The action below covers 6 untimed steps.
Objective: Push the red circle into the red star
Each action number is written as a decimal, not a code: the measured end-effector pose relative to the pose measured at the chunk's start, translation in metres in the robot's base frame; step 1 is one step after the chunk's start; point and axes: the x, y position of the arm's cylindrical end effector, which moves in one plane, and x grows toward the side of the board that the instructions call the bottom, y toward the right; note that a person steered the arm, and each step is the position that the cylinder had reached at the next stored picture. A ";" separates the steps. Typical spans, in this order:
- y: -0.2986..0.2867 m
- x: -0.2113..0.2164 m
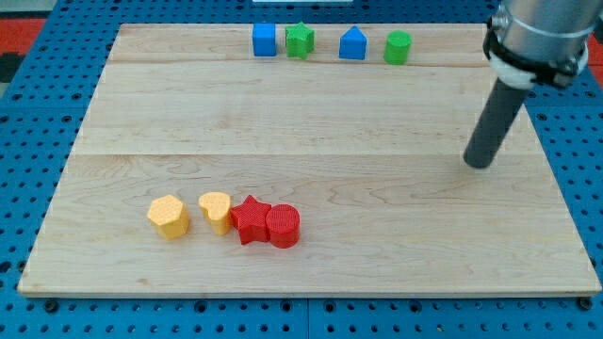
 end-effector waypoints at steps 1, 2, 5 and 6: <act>-0.012 0.051; -0.030 0.094; -0.183 0.094; -0.225 0.092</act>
